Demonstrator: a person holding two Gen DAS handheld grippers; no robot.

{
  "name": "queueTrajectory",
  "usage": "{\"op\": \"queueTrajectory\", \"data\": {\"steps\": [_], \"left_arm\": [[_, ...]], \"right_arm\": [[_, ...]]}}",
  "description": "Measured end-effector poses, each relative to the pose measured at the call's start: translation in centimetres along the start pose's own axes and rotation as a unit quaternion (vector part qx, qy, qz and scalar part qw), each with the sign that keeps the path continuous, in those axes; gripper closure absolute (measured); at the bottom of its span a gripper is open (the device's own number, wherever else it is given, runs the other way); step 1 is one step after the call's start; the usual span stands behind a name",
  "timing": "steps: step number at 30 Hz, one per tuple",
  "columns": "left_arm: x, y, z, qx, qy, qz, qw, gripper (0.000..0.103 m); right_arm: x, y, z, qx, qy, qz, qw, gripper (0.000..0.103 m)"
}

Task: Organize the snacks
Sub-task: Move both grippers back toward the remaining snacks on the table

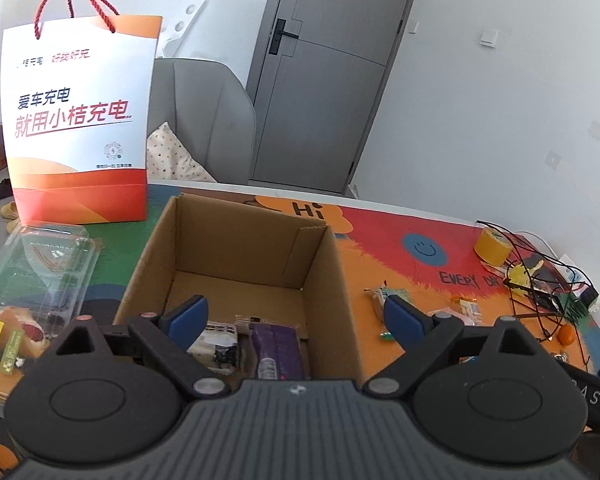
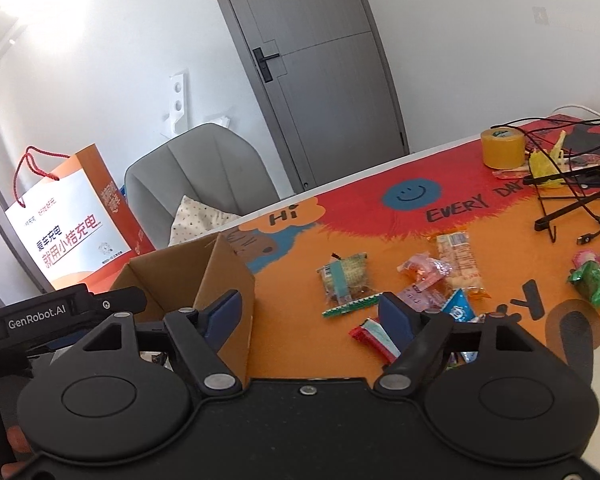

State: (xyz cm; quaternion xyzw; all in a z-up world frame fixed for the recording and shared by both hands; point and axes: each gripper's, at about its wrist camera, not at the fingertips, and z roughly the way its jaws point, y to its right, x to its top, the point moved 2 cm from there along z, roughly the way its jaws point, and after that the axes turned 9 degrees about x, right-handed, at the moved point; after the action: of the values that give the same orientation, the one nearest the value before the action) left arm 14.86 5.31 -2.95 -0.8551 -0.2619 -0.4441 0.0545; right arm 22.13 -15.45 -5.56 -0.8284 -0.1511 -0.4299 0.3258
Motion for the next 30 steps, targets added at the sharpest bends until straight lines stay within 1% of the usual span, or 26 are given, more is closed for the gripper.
{"op": "queueTrajectory", "data": {"steps": [13, 19, 22, 24, 30], "left_arm": [[-1.5, 5.6, 0.2, -0.060, -0.013, 0.046, 0.9971, 0.009], [-1.9, 7.6, 0.4, -0.069, -0.012, 0.055, 0.9960, 0.009], [-2.0, 8.4, 0.6, -0.070, -0.010, 0.055, 0.9960, 0.009], [-2.1, 8.9, 0.7, -0.069, -0.010, 0.060, 0.9958, 0.010], [-2.7, 10.6, 1.9, -0.075, -0.027, 0.071, 0.9942, 0.013]], "right_arm": [[-0.7, 5.0, -2.7, -0.049, 0.014, 0.039, 0.998, 0.028], [-1.0, 6.8, -3.4, -0.060, 0.016, 0.050, 0.997, 0.029], [-1.3, 7.7, -3.5, -0.062, 0.014, 0.056, 0.996, 0.036], [-1.5, 8.2, -3.5, -0.062, 0.011, 0.061, 0.996, 0.042], [-1.9, 9.8, -3.0, -0.062, 0.004, 0.078, 0.995, 0.047]]}}
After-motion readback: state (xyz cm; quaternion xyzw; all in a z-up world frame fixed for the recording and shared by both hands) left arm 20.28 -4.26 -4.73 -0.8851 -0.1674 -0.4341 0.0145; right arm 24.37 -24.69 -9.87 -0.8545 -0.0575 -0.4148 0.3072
